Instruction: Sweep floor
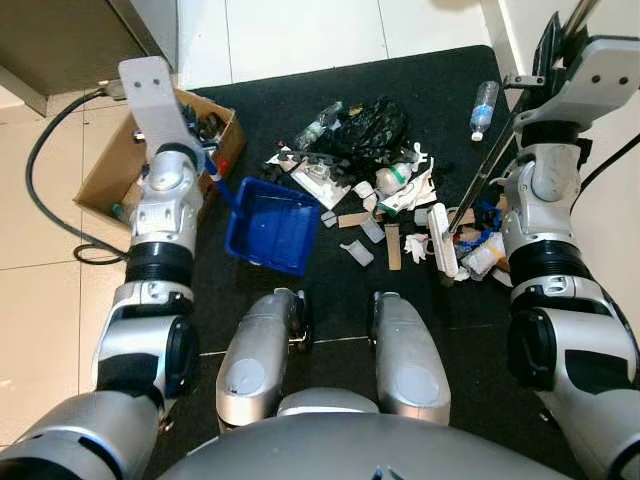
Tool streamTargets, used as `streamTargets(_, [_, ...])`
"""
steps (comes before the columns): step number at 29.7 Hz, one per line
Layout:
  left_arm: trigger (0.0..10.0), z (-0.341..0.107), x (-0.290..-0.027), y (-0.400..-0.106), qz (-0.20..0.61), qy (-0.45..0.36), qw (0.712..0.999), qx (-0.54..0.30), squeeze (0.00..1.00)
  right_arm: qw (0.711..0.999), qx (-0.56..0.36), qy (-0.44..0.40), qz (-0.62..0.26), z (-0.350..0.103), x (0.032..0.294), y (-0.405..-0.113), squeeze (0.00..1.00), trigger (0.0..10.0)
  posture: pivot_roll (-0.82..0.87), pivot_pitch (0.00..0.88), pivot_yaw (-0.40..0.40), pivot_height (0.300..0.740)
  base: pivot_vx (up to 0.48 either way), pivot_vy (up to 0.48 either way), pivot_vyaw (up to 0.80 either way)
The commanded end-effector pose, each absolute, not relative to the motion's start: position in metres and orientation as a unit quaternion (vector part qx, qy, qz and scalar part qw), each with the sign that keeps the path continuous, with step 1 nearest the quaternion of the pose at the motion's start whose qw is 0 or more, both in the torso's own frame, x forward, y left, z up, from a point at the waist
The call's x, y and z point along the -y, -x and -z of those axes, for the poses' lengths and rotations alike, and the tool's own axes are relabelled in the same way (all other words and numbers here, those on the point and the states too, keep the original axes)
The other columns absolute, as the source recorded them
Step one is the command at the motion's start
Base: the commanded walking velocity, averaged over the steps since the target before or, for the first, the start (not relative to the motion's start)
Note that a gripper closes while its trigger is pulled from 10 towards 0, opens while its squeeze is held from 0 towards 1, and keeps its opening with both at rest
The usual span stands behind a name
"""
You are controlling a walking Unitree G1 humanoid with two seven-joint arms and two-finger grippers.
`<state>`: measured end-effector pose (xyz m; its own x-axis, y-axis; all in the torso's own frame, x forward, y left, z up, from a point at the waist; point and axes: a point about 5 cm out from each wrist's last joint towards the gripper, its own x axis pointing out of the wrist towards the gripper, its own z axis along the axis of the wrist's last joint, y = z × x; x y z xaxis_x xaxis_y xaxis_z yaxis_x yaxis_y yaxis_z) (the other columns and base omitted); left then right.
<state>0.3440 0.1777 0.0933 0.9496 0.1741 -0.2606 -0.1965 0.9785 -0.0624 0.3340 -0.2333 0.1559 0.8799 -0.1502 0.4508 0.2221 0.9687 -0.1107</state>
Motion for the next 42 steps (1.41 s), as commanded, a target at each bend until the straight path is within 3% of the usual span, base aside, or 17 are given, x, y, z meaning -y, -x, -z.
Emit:
streamTargets(1, [10.0, -0.097, -0.175, -0.347, -0.096, 0.064, 0.987, -0.114, 0.00, 0.966, 0.230, 0.081, 0.089, -0.156, 0.229, -0.334, 0.00, 10.0, 0.02, 0.133, 0.104, 0.740, 0.000, 0.000, 0.00])
streamTargets(15, [10.0, -0.079, -0.139, -0.343, -0.028, 0.067, 0.991, -0.110, 0.00, 0.968, 0.179, 0.079, 0.160, -0.125, 0.246, -0.322, 0.00, 10.0, 0.03, 0.157, 0.111, 0.740, 0.000, 0.000, 0.00])
streamTargets(22, [10.0, -0.088, -0.121, -0.345, 0.018, 0.086, 0.992, -0.089, 0.00, 0.972, 0.144, 0.033, 0.183, -0.099, 0.240, -0.314, 0.00, 10.0, 0.07, 0.178, 0.146, 0.740, 0.000, 0.000, 0.00])
streamTargets(30, [10.0, -0.088, -0.125, -0.343, 0.025, 0.081, 0.992, -0.090, 0.00, 0.965, 0.130, 0.003, 0.227, -0.094, 0.244, -0.313, 0.00, 10.0, 0.10, 0.183, 0.164, 0.740, 0.000, 0.000, 0.00])
streamTargets(34, [10.0, -0.085, -0.129, -0.340, 0.027, 0.071, 0.993, -0.093, 0.00, 0.973, 0.109, 0.058, 0.195, -0.089, 0.228, -0.319, 0.00, 10.0, 0.13, 0.189, 0.169, 0.740, 0.000, 0.000, 0.00])
streamTargets(42, [10.0, -0.079, -0.130, -0.335, 0.026, 0.056, 0.993, -0.104, 0.00, 0.980, 0.092, 0.037, 0.173, -0.083, 0.209, -0.323, 0.00, 10.0, 0.15, 0.196, 0.167, 0.740, 0.000, 0.000, 0.00])
